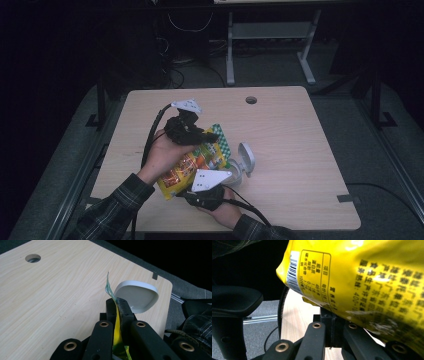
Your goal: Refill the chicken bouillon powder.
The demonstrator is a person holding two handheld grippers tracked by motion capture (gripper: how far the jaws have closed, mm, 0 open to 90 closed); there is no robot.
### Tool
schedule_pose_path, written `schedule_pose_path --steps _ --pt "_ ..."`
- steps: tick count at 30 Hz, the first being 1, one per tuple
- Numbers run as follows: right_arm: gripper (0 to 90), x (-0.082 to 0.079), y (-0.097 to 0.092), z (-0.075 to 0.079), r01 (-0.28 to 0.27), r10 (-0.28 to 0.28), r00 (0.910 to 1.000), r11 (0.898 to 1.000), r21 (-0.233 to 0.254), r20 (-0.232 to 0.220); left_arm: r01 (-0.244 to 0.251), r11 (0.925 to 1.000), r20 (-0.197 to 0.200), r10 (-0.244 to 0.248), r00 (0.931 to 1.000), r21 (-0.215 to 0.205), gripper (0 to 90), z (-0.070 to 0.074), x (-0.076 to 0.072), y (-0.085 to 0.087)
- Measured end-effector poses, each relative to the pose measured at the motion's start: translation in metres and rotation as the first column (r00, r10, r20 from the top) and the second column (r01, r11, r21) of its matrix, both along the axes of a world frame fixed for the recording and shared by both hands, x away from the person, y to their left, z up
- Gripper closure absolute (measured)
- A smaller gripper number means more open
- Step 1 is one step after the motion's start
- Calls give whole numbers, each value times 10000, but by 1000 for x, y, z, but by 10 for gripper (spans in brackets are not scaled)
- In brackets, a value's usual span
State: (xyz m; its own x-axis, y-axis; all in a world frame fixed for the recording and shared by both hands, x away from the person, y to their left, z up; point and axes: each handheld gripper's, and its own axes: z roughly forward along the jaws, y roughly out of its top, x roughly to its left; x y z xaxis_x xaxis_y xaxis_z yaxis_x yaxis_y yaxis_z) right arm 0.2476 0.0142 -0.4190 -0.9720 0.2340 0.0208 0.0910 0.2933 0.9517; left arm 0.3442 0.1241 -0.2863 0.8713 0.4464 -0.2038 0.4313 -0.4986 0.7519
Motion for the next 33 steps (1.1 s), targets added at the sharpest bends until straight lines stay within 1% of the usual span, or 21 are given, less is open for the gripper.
schedule_pose_path --steps 1,3,5,8,12,17,21,22,25,27,28,31,32,33 --pt "900 0 -1 0 -10 10 10000 10000 29 -26 0 10000 -58 1 10000 70 900 1 0 -1" --pt "900 1 -2 0 -49 50 10000 9999 95 -74 -5 9999 -23 5 10000 164 900 1 1 -3" --pt "900 1 -3 1 -74 75 9999 9999 155 -77 -14 9998 -73 15 10000 180 900 2 1 -5" --pt "900 0 -4 2 -102 104 9999 9997 233 -71 68 9994 -117 -64 9999 346 900 4 1 -7" --pt "900 -1 -4 4 -83 85 9999 9995 307 -57 144 9989 -98 -140 9999 441 900 6 1 -7" --pt "900 -2 -3 5 -98 104 9999 9991 413 -135 148 9982 -246 -134 9996 581 900 6 2 -9" --pt "900 -3 -2 6 -120 129 9997 9988 475 -183 144 9970 -292 -122 9995 766 900 6 3 -9" --pt "900 -3 -2 6 -130 139 9997 9987 485 -195 67 9974 -367 -41 9993 718 900 6 3 -10" --pt "900 -4 -2 6 -148 159 9997 9984 550 -193 168 9960 -347 -139 9993 872 900 6 4 -11" --pt "900 -4 -2 6 -159 170 9997 9983 570 -185 113 9961 -436 -75 9990 875 900 6 3 -12" --pt "900 -4 -2 6 -171 182 9997 9982 582 -180 101 9956 -495 -55 9988 931 900 6 4 -13" --pt "900 -4 -2 7 -168 179 9997 9980 606 -178 60 9945 -499 -7 9988 1046 900 5 5 -14" --pt "900 -4 -1 7 -163 175 9997 9979 619 -188 116 9931 -500 -58 9987 1165 900 5 6 -15" --pt "900 -5 -1 7 -162 173 9997 9979 633 -178 123 9928 -528 -61 9986 1189 900 5 6 -15"
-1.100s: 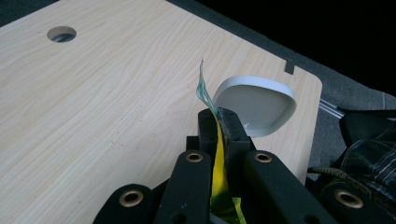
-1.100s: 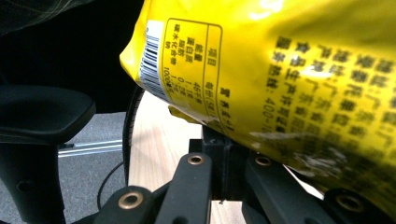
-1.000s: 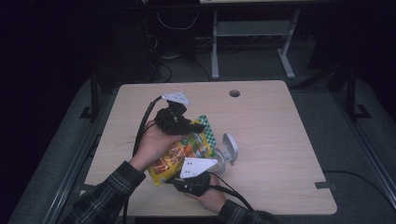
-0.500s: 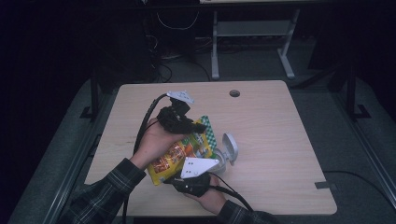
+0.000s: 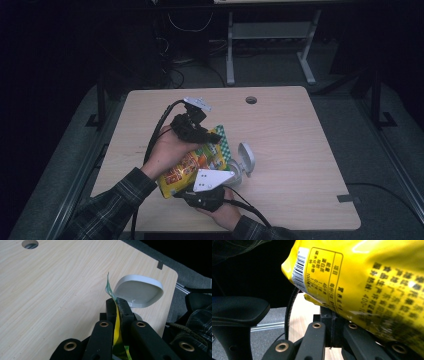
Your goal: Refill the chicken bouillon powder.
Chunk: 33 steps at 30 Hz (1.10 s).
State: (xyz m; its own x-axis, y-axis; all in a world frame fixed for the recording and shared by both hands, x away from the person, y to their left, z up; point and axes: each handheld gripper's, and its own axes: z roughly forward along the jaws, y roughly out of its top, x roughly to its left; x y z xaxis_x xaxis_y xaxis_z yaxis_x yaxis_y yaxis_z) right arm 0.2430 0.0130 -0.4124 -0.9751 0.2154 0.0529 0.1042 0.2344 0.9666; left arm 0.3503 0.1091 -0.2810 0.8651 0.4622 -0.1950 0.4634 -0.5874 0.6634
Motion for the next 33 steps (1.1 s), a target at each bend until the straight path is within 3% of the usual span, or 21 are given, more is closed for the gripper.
schedule_pose_path --steps 11,33 --pt "900 0 -2 1 19 -18 10000 9998 186 -93 16 9994 -68 -14 10000 332 900 2 2 -6" --pt "900 -1 -2 0 0 1 10000 9999 144 -67 32 9986 -117 -26 9999 521 900 -1 3 -10"
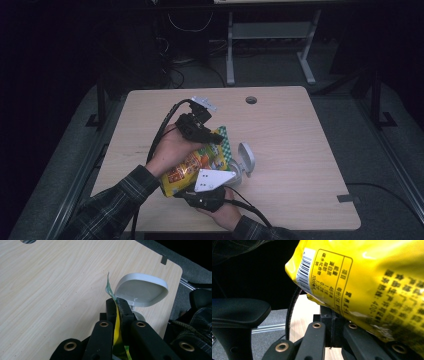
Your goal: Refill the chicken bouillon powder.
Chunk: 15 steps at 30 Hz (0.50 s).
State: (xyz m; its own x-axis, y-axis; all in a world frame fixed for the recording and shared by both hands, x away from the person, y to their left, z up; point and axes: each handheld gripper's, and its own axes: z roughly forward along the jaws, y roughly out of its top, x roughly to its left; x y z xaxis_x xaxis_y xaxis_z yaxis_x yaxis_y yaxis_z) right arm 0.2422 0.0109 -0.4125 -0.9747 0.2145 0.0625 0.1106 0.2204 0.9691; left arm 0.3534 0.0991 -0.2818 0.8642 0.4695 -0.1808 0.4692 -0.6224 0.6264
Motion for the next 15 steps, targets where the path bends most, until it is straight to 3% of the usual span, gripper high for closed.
schedule_pose_path --steps 15 --pt "900 0 1 0 -35 35 10000 10000 39 4 50 10000 -63 -49 10000 58 900 -1 2 -1"
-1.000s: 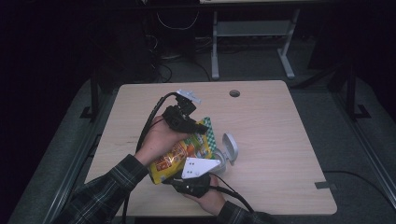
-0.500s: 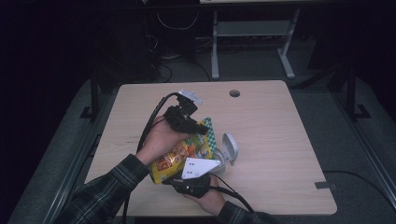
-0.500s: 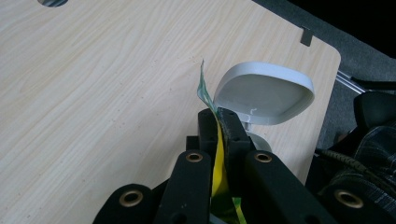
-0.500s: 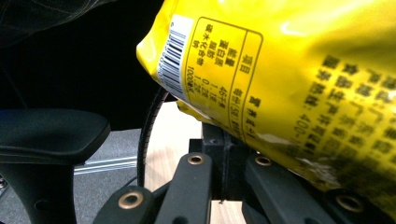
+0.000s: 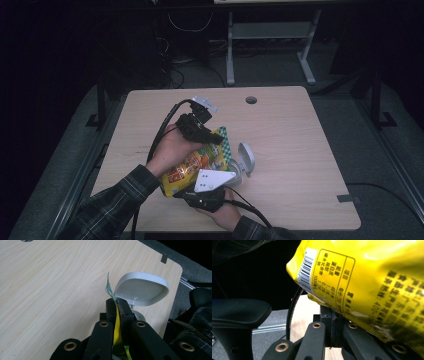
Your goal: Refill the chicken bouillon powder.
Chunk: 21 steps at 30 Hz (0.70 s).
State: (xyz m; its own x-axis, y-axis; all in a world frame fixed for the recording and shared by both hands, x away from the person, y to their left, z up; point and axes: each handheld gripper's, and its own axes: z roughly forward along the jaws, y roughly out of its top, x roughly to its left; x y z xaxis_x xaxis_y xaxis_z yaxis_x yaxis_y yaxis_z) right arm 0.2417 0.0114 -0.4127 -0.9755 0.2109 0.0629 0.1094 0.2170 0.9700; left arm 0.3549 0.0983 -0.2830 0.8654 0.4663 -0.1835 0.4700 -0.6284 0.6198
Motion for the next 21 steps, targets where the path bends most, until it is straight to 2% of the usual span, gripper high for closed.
schedule_pose_path --steps 21 --pt "900 -1 0 1 37 -36 10000 9999 106 -47 97 9996 -95 -94 9999 278 900 -1 2 -5"
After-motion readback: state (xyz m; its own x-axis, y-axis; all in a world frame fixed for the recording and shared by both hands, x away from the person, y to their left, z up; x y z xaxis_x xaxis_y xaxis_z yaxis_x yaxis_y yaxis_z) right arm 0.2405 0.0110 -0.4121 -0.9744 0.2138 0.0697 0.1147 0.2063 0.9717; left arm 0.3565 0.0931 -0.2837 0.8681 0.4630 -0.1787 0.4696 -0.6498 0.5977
